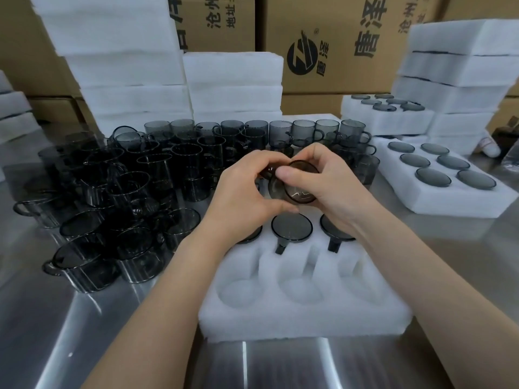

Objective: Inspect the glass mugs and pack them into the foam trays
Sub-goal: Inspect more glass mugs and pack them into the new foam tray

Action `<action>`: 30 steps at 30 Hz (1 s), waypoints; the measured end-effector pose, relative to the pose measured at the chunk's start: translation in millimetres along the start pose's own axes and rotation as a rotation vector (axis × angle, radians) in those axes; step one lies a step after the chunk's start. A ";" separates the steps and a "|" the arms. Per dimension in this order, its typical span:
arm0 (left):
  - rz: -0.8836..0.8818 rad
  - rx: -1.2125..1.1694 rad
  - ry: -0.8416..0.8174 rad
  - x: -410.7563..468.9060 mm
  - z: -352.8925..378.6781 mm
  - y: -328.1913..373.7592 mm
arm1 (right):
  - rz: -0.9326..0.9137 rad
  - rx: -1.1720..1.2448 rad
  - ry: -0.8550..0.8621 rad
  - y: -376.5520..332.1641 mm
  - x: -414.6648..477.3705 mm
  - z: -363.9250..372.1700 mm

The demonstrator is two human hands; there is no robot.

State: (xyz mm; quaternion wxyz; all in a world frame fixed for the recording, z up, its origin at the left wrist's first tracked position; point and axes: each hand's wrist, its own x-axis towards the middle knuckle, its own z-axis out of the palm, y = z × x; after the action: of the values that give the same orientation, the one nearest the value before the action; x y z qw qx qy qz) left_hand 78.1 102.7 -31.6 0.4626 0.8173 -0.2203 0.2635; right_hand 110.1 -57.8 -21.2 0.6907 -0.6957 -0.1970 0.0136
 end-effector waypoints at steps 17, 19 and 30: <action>-0.181 -0.400 0.058 2.1 -8.9 -8.1 | 0.004 0.353 -0.287 -7.1 -4.9 -13.0; -0.173 -0.408 0.052 1.9 -8.9 -8.3 | 0.024 0.373 -0.261 -6.7 -3.7 -13.8; -0.024 -0.085 -0.036 -0.3 -3.3 -0.3 | 0.005 0.162 0.023 -3.4 -1.9 -4.4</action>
State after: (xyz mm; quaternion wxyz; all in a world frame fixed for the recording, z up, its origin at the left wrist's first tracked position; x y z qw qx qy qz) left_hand 77.3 105.8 -30.6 0.4962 0.8040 -0.2298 0.2337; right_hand 108.7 -62.7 -18.2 0.7470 -0.6380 -0.1857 0.0234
